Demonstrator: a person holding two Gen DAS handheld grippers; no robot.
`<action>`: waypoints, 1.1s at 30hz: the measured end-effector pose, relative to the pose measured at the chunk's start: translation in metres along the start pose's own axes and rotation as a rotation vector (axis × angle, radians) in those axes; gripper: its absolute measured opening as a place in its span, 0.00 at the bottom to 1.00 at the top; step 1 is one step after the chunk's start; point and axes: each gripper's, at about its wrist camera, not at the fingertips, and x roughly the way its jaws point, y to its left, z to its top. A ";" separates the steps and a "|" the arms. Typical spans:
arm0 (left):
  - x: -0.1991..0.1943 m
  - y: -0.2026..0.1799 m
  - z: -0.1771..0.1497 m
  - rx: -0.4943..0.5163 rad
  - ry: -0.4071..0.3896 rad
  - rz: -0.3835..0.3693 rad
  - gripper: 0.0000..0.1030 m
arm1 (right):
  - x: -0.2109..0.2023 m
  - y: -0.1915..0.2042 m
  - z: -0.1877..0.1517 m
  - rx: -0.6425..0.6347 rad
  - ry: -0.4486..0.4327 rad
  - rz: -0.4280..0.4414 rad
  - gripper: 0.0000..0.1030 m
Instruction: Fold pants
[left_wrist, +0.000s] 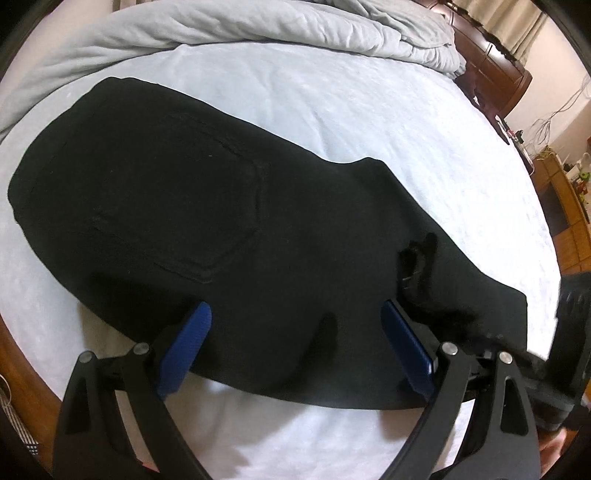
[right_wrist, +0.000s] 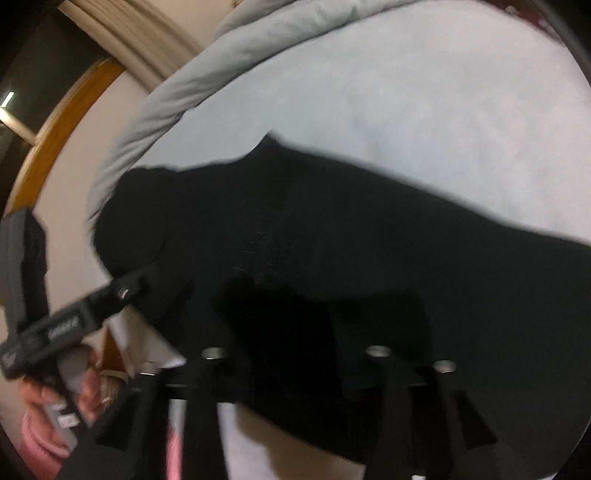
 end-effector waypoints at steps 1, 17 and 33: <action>0.001 -0.003 0.001 -0.002 0.004 -0.012 0.89 | -0.001 0.001 -0.002 -0.006 0.007 0.025 0.56; 0.046 -0.093 -0.025 0.039 0.158 -0.162 0.89 | -0.136 -0.094 -0.068 0.196 -0.185 0.017 0.64; 0.028 -0.102 -0.016 0.102 0.053 -0.021 0.16 | -0.153 -0.132 -0.081 0.293 -0.243 0.003 0.64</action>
